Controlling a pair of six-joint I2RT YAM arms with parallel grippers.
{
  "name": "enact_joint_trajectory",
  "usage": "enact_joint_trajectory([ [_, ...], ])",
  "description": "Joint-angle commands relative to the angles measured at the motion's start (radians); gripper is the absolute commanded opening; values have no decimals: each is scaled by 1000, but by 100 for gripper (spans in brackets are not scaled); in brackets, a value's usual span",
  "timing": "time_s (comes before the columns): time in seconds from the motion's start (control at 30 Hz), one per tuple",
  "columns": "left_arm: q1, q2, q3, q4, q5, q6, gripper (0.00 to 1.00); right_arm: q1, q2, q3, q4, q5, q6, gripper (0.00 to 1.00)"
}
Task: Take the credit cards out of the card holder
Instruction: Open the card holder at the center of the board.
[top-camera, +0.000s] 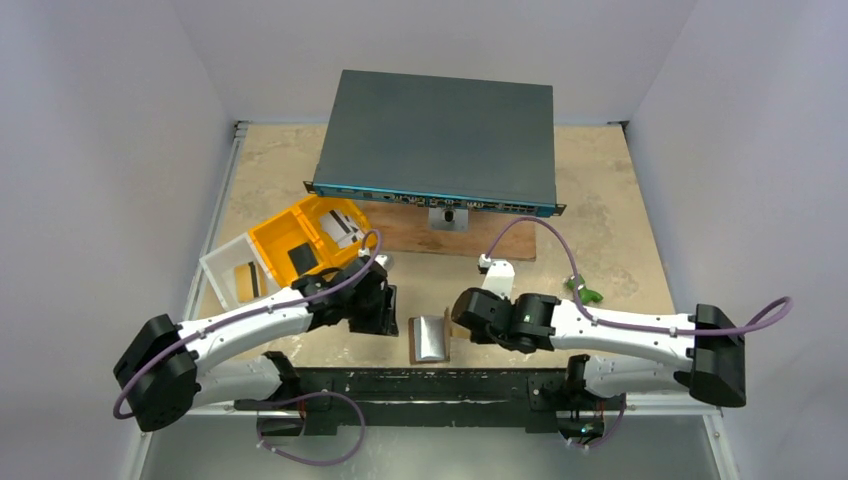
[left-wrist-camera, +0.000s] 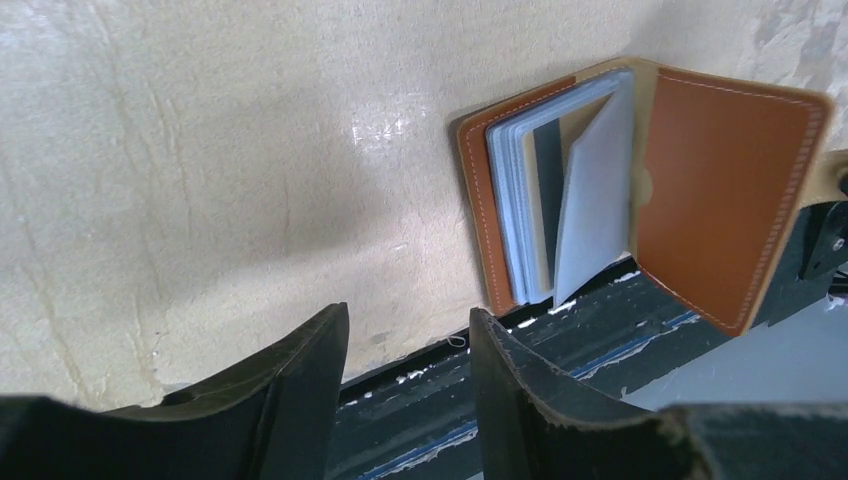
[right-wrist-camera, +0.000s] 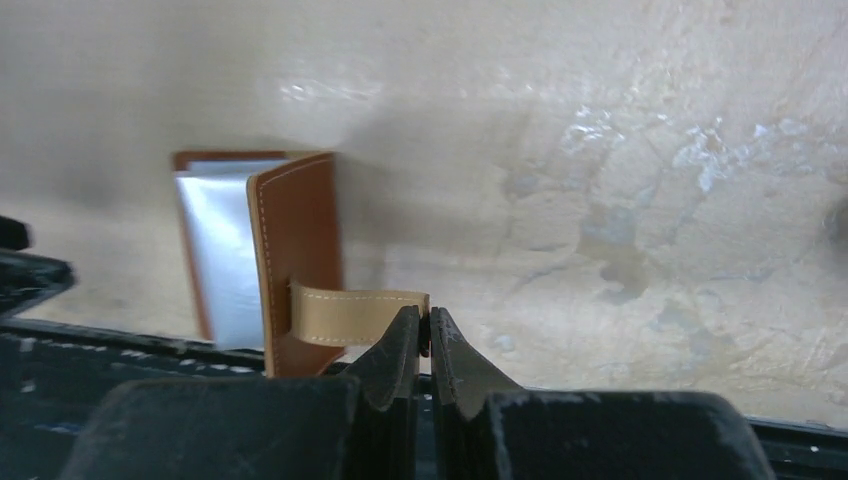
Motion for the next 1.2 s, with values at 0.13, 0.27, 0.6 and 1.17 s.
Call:
enact_joint_trajectory([
  [0.13,-6,64,55,66,54,15,45,-7,57,-126,73,33,63,0],
  [0.27,-21,85,65,85,55,7,44,-25,90,-162,168,22,39,0],
  [0.6,-86,190,141,92,27,2,41,-74,203,-136,290,5,-44,0],
  [1.17,-127,263,192,203,103,-23,35,-92,223,-141,322,-33,-61,0],
])
